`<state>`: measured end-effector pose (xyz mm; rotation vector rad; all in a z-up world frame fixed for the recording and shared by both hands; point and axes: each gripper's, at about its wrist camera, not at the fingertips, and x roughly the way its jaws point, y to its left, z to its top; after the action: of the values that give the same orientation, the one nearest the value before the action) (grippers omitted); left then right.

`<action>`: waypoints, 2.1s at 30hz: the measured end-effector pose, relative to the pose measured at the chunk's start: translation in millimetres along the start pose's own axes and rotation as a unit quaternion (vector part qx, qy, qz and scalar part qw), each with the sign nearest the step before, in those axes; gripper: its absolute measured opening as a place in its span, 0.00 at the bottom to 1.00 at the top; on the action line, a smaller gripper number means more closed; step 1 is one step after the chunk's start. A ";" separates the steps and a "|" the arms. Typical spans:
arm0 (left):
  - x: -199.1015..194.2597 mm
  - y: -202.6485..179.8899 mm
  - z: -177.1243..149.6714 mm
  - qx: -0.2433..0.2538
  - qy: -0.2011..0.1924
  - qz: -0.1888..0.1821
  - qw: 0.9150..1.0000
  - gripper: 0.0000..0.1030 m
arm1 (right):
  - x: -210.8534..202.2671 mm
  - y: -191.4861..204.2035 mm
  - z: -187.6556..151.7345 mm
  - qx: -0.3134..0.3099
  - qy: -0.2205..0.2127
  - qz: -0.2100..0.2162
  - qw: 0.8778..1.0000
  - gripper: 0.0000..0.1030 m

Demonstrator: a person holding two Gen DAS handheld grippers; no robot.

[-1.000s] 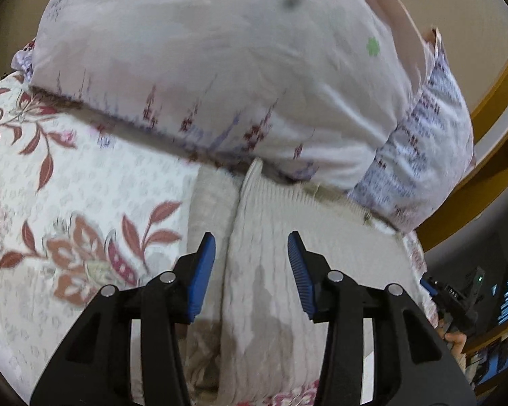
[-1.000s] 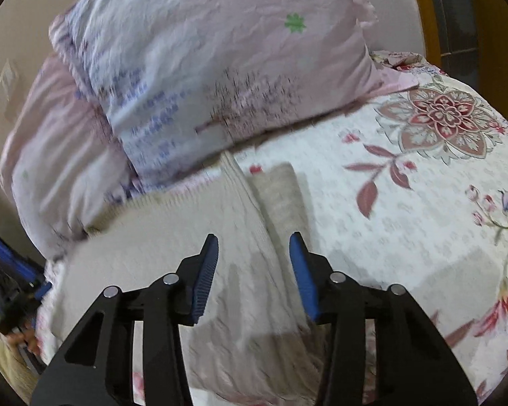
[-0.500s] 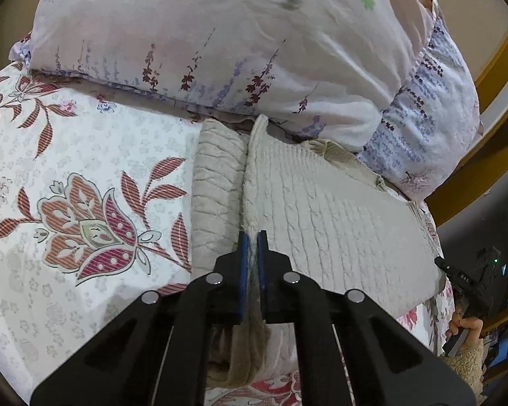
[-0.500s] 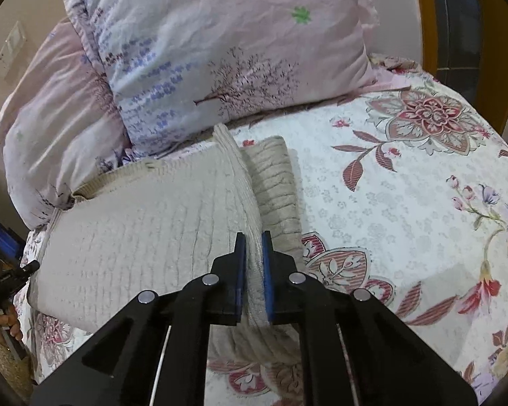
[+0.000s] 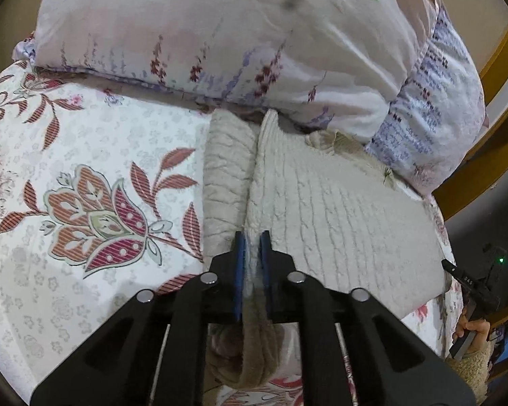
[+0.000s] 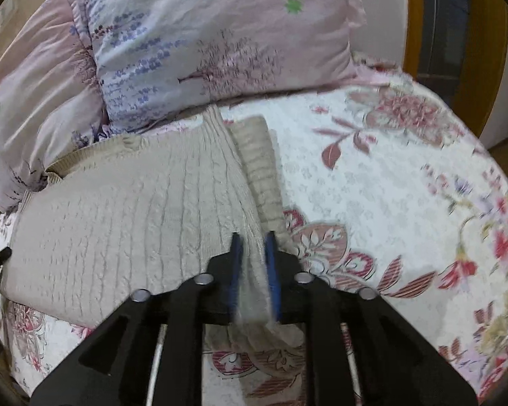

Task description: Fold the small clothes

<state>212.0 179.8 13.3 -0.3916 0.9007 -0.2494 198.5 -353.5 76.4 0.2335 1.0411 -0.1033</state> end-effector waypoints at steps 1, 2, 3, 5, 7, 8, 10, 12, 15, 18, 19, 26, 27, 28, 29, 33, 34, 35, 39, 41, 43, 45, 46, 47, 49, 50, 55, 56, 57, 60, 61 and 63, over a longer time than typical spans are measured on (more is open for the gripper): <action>-5.9 -1.0 1.2 -0.002 -0.012 0.002 1.000 0.24 | -4.8 3.8 1.3 -0.007 -0.013 0.002 1.000 0.25; -10.0 -2.0 2.3 -0.001 -0.023 0.003 1.000 0.27 | -9.3 7.7 2.2 -0.014 -0.023 0.005 1.000 0.27; -14.6 -4.7 2.8 0.001 -0.035 0.003 0.999 0.31 | -13.1 14.6 3.6 -0.025 -0.032 0.010 0.999 0.27; -20.1 -13.8 4.0 0.013 -0.050 -0.007 0.999 0.35 | -14.1 28.2 5.9 -0.048 -0.035 0.024 0.998 0.27; -19.0 -24.2 4.1 0.027 -0.049 -0.023 0.998 0.39 | -9.0 43.7 6.9 -0.068 -0.028 0.036 0.997 0.27; -15.8 -30.5 3.5 0.036 -0.043 -0.029 0.998 0.40 | -6.8 48.4 6.6 -0.073 -0.026 0.039 0.996 0.27; -6.8 -40.3 1.4 0.051 -0.031 -0.030 0.998 0.41 | -0.4 62.6 6.3 -0.087 -0.020 0.049 0.995 0.27; 1.8 -44.0 -1.7 0.055 -0.020 -0.028 0.998 0.43 | 3.5 73.9 4.3 -0.098 -0.019 0.054 0.994 0.27; 15.7 -40.9 -7.1 0.050 0.003 -0.022 0.999 0.46 | 17.9 86.7 -2.3 -0.122 -0.001 0.044 0.992 0.32; 19.0 -41.4 -12.4 0.063 -0.001 -0.020 0.998 0.50 | 32.8 90.1 -11.6 -0.139 0.000 0.027 0.990 0.34; 19.2 -43.2 -12.7 0.069 -0.001 -0.019 0.997 0.54 | 32.8 91.1 -10.8 -0.140 0.002 0.024 0.990 0.34; 1.9 -30.2 1.9 0.017 -0.017 -0.057 0.998 0.69 | 20.4 91.7 1.3 -0.107 0.004 0.049 0.993 0.51; -2.6 -23.0 6.1 -0.001 -0.024 -0.063 0.998 0.71 | 16.1 97.0 2.5 -0.107 -0.005 0.061 0.992 0.54; -5.9 -15.0 10.5 -0.022 -0.030 -0.069 0.997 0.71 | 13.5 103.0 3.9 -0.113 -0.011 0.068 0.991 0.55; -7.9 -5.3 15.1 -0.047 -0.031 -0.073 0.996 0.71 | 12.4 110.8 5.3 -0.121 -0.014 0.075 0.990 0.56; -4.0 23.5 27.0 -0.114 -0.009 -0.060 0.992 0.71 | 21.5 143.8 6.9 -0.149 -0.007 0.096 0.984 0.56; -2.7 26.7 27.9 -0.119 -0.009 -0.054 0.991 0.71 | 22.6 149.8 6.2 -0.153 -0.006 0.099 0.983 0.56; -1.3 28.5 28.9 -0.122 -0.008 -0.051 0.991 0.71 | 24.6 156.5 5.6 -0.158 -0.005 0.101 0.982 0.56; 6.1 33.2 30.4 -0.141 0.007 -0.057 0.988 0.71 | 33.2 180.3 3.6 -0.172 -0.002 0.107 0.979 0.56; 11.5 33.9 29.6 -0.148 0.015 -0.064 0.987 0.71 | 37.7 185.5 1.1 -0.178 0.003 0.103 0.979 0.56; 15.1 34.4 27.7 -0.155 0.016 -0.074 0.985 0.71 | 52.0 191.8 -7.3 -0.193 0.025 0.083 0.977 0.58; 16.7 35.3 26.9 -0.159 0.017 -0.082 0.984 0.71 | 51.5 196.3 -12.4 -0.205 0.006 0.070 0.976 0.59; 18.3 35.3 26.1 -0.166 0.020 -0.092 0.982 0.71 | 51.2 196.5 -11.8 -0.203 0.008 0.069 0.977 0.59; 18.4 35.1 25.8 -0.168 0.022 -0.095 0.981 0.71 | 51.5 195.7 -11.1 -0.200 0.010 0.071 0.977 0.59; 19.8 31.3 26.1 -0.163 0.029 -0.094 0.982 0.71 | 52.5 194.1 -9.5 -0.194 0.014 0.076 0.978 0.59; 20.2 29.8 26.0 -0.162 0.029 -0.094 0.982 0.71 | 52.7 193.7 -9.4 -0.194 0.014 0.077 0.978 0.59; 26.2 24.6 24.8 -0.171 0.036 -0.103 0.979 0.59 | 52.4 193.5 -10.0 -0.192 0.011 0.079 0.978 0.59; 27.8 23.6 24.1 -0.172 0.040 -0.106 0.979 0.56 | 52.6 193.6 -9.9 -0.192 0.011 0.080 0.978 0.60; 28.7 23.3 23.6 -0.173 0.042 -0.107 0.978 0.50 | 52.3 193.5 -9.9 -0.191 0.011 0.081 0.978 0.60; 33.2 20.9 23.1 -0.171 0.053 -0.101 0.979 0.22 | 52.3 194.1 -10.1 -0.191 0.011 0.081 0.978 0.60; 33.2 20.3 23.6 -0.171 0.055 -0.104 0.978 0.21 | 52.0 194.2 -10.2 -0.191 0.011 0.081 0.978 0.60; 27.9 13.4 28.8 -0.167 0.046 -0.117 0.978 0.19 | 53.3 194.8 -10.0 -0.193 0.010 0.082 0.978 0.60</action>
<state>252.4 188.0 3.9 -0.8055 0.9911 -0.3366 254.8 -160.6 53.2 -0.0330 1.0373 0.2494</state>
